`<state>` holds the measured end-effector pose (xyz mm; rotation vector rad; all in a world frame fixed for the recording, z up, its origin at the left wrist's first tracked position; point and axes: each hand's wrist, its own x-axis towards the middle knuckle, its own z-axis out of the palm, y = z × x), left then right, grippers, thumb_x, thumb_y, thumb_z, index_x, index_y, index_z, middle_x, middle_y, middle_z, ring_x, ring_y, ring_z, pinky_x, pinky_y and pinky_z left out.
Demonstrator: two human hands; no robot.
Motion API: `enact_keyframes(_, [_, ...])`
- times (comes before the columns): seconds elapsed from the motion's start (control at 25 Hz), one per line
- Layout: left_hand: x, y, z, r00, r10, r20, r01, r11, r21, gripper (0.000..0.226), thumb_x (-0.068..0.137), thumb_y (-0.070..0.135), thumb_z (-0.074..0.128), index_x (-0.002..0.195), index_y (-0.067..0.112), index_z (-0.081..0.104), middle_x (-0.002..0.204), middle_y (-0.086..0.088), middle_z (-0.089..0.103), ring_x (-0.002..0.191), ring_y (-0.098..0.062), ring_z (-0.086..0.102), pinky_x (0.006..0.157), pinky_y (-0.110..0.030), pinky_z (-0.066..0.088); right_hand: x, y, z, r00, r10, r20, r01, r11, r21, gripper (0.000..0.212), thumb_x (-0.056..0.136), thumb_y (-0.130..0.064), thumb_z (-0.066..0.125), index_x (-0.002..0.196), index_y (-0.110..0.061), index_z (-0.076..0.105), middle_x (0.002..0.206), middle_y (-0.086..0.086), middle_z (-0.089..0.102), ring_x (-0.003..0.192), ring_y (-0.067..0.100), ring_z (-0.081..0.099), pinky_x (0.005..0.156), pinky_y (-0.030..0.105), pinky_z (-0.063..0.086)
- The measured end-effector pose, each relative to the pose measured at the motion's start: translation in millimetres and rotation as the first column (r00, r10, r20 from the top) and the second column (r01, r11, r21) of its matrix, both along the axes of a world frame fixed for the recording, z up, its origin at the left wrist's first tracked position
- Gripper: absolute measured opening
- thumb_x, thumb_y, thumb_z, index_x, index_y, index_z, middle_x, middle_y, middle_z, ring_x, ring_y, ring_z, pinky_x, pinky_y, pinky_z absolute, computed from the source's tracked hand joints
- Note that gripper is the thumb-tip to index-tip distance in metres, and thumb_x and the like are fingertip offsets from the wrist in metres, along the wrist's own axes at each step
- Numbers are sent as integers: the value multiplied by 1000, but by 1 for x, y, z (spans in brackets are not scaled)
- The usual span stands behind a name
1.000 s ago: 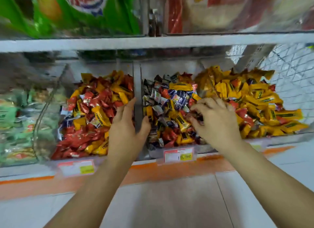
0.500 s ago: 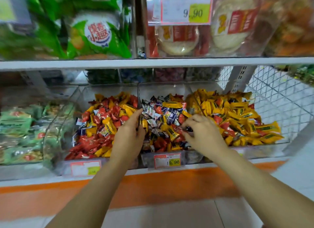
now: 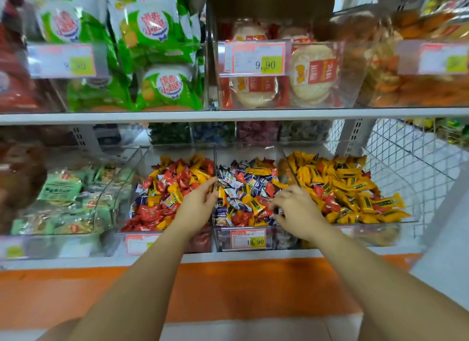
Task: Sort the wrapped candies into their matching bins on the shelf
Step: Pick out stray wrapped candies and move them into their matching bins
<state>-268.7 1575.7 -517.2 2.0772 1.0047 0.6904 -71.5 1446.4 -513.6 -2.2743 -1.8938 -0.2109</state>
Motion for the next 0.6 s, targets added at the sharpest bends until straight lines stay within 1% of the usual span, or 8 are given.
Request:
enact_keyframes(0.04, [1, 1, 0, 1000, 4, -4, -4, 1000, 4, 46, 98, 31, 42, 143, 32, 33, 90, -2, 57, 78, -13, 48, 61, -25, 39, 1, 0, -1, 1000, 1, -2, -1, 1000, 1, 27, 90, -35, 55, 115, -30, 62, 122, -9, 60, 122, 16, 36, 109, 35, 19])
enact_keyframes(0.16, [1, 0, 1, 999, 16, -33, -15, 999, 34, 45, 98, 30, 43, 142, 33, 33, 91, -10, 63, 68, -17, 51, 56, -27, 40, 2, 1, -1, 1000, -7, -13, 8, 1000, 20, 31, 88, -35, 57, 119, -31, 59, 123, -9, 59, 122, 15, 36, 111, 36, 19])
enact_keyframes(0.24, [-1, -1, 4, 998, 7, -55, -4, 998, 61, 47, 98, 30, 43, 143, 31, 32, 83, -15, 62, 57, -11, 46, 52, -25, 36, 2, 3, -2, 998, -17, -55, 20, 999, 43, 36, 86, -35, 61, 122, -29, 56, 122, -7, 59, 123, 16, 35, 111, 35, 20])
enact_keyframes(0.32, [-4, -2, 8, 998, 0, -68, 6, 996, 86, 47, 97, 32, 43, 144, 31, 32, 67, -13, 55, 42, -3, 33, 41, -21, 27, 4, 4, -2, 994, -26, -104, 31, 999, 45, 42, 85, -35, 63, 124, -28, 53, 120, -6, 60, 125, 16, 34, 111, 34, 19])
enact_keyframes(0.4, [-6, -6, 12, 996, -5, -87, 14, 994, 105, 48, 97, 32, 42, 144, 30, 31, 66, -8, 54, 35, -4, 33, 37, -25, 26, 6, 4, 0, 992, -42, -118, 43, 999, 2, 44, 84, -36, 64, 126, -29, 51, 121, -6, 58, 126, 16, 33, 112, 36, 16])
enact_keyframes(0.44, [-6, -7, 14, 995, -10, -102, 22, 993, 115, 48, 97, 32, 43, 144, 29, 31, 65, -5, 53, 34, -4, 35, 35, -22, 27, 6, 6, 1, 994, -48, -97, 47, 999, -21, 43, 85, -38, 63, 126, -30, 51, 124, -6, 56, 127, 16, 33, 114, 38, 12])
enact_keyframes(0.52, [-4, -6, 18, 991, -12, -133, 29, 991, 130, 48, 97, 31, 44, 144, 28, 32, 61, 0, 50, 33, -3, 35, 34, -14, 26, 4, 10, 4, 998, -64, -12, 63, 996, -70, 42, 85, -41, 61, 124, -31, 52, 129, -7, 51, 130, 18, 34, 115, 47, -2])
enact_keyframes(0.6, [2, 2, 24, 984, 25, -176, 4, 987, 159, 46, 97, 26, 48, 141, 25, 38, 61, -2, 54, 36, -4, 37, 35, -12, 28, 0, 18, 9, 993, -65, 98, 76, 991, -112, 42, 84, -45, 60, 123, -32, 54, 128, -8, 51, 129, 20, 36, 107, 59, -15])
